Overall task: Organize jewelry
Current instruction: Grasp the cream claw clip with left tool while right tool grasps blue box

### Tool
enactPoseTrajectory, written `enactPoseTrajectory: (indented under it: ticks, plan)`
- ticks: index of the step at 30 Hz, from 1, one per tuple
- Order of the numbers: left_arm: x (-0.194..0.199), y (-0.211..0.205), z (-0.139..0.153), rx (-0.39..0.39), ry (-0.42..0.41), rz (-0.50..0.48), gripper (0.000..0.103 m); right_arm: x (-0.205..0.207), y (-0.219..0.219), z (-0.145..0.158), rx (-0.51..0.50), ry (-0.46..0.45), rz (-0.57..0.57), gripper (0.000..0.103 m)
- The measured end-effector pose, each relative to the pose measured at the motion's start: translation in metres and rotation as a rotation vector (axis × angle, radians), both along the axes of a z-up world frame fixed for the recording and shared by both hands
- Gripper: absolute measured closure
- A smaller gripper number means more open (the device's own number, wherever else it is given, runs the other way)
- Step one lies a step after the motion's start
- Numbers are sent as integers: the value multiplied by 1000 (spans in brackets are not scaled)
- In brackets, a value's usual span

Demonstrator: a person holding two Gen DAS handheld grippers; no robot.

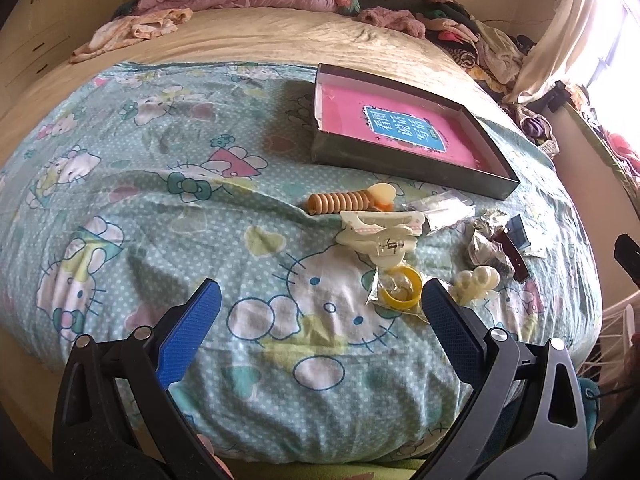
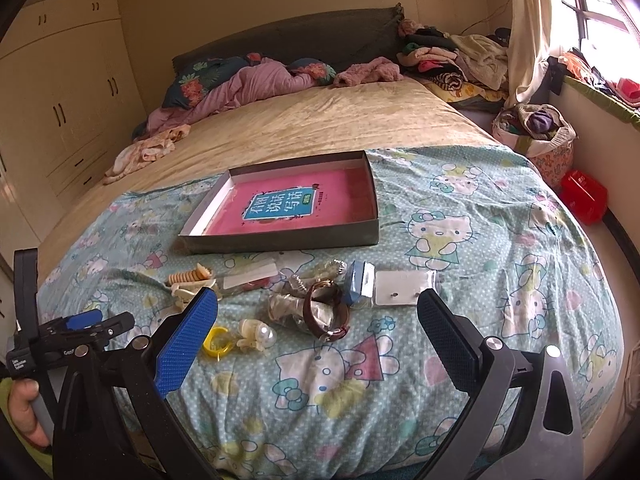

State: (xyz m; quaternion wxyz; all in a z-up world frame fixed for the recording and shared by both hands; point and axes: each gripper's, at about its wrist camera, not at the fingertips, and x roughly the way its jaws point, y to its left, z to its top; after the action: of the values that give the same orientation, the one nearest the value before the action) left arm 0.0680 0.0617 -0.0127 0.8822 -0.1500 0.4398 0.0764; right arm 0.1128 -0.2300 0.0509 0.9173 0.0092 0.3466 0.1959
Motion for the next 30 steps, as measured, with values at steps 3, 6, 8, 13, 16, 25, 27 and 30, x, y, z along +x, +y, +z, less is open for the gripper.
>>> enactPoseTrajectory:
  ticks: [3, 6, 8, 13, 16, 25, 27, 30]
  plan:
    - [13, -5, -6, -27, 11, -27, 9, 11, -3, -3, -2, 6, -17, 4]
    - [26, -9, -13, -70, 18, -49, 9, 21, -7, -8, -8, 16, -36, 4]
    - [34, -12, -17, -79, 23, -55, 9, 26, -9, -12, -14, 24, -44, 4]
    - [49, -19, -27, -86, 38, -72, 9, 36, -11, -24, -45, 47, -49, 4]
    - [56, -22, -32, -85, 41, -79, 9, 42, -13, -33, -55, 68, -51, 4]
    - [69, -20, -41, -89, 32, -68, 10, 60, -18, -58, -69, 126, -69, 4]
    - [71, -21, -43, -86, 25, -72, 14, 66, -22, -63, -64, 141, -86, 4]
    - [73, -23, -44, -84, 18, -83, 26, 74, -24, -70, -65, 159, -99, 4]
